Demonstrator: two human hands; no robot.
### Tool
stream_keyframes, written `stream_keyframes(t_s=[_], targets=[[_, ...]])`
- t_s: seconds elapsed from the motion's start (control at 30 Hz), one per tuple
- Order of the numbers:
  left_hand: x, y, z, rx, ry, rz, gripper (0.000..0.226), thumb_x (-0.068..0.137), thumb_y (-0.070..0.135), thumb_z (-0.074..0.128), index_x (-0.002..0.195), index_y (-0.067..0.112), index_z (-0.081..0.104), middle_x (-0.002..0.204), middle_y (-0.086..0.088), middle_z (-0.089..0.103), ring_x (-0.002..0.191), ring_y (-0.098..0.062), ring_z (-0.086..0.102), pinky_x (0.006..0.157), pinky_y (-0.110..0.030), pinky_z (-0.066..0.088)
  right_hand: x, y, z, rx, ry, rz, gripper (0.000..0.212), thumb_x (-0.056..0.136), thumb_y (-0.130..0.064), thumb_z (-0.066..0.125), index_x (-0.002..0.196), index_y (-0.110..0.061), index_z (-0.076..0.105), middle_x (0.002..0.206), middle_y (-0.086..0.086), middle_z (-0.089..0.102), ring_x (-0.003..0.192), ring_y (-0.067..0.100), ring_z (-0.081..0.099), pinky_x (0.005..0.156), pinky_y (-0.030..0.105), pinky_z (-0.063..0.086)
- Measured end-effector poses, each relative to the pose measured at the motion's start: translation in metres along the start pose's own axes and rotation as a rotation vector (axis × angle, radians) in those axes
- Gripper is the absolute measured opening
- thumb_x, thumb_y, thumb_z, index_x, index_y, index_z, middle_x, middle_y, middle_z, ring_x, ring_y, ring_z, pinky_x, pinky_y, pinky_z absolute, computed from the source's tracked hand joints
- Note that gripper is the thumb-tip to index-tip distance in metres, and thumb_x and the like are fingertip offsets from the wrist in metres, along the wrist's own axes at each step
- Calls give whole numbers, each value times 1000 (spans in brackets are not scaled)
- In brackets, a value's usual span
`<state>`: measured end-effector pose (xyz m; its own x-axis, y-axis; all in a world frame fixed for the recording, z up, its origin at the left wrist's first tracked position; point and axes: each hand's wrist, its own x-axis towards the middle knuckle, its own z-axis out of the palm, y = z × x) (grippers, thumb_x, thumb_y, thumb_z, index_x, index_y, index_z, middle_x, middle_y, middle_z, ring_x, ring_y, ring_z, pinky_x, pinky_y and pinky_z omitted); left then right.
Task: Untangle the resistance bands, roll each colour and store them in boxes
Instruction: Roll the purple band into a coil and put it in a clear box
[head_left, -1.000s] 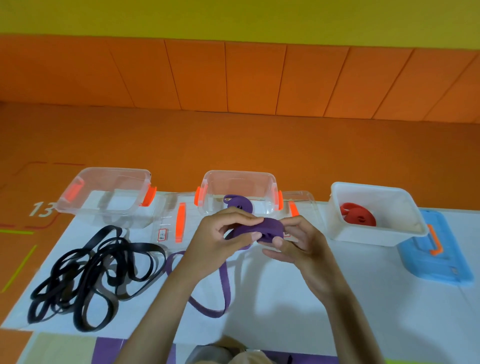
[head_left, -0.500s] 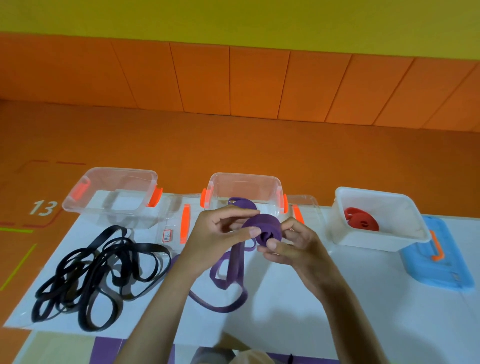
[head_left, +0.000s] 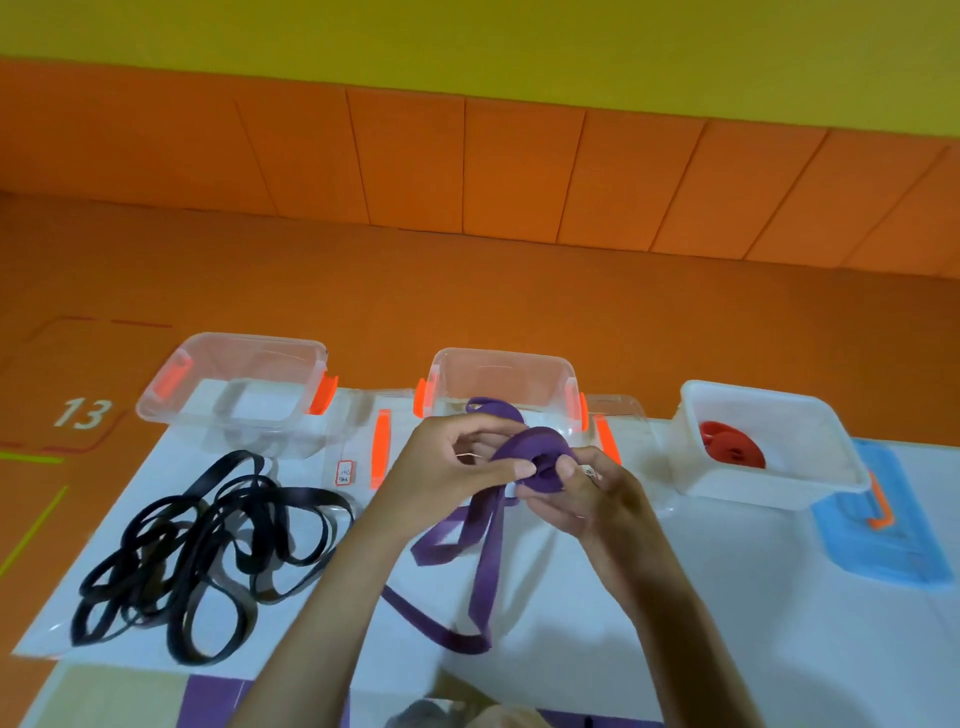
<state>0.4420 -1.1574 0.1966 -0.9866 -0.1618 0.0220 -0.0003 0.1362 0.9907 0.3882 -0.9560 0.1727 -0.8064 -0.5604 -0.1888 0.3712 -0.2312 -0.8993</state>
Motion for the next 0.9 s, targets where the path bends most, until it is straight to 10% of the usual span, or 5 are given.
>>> stream_keyframes(t_s=[0.23,0.5,0.7,0.9], targets=[[-10,1,-15,177,-61,13,36,87,25,88,121,32,79,107,20,79,103,-4,73,88,-17,55,-3,-4,10,-449,25,-39,22,88,-16,82,107,-25,77,97,4,80,87,24,78,71,27,62],[-17,1,-3,-7,54,94,39,82,33,90,118,22,81,112,11,79,111,-19,73,94,-32,62,-20,12,25,-4,122,-128,36,82,-9,83,109,5,64,109,27,74,102,38,76,90,41,62],[-12,2,-12,195,-64,96,30,88,25,87,116,32,80,106,21,79,106,-6,73,91,-17,56,-21,0,20,-220,131,-45,44,79,-21,87,117,-30,67,102,16,79,87,40,79,72,35,65],[-3,5,2,58,-4,61,35,82,23,92,116,22,81,105,12,82,103,-12,77,94,-29,62,-16,-4,8,-65,111,-177,30,97,-22,71,117,-8,54,104,25,77,86,44,78,80,40,64]])
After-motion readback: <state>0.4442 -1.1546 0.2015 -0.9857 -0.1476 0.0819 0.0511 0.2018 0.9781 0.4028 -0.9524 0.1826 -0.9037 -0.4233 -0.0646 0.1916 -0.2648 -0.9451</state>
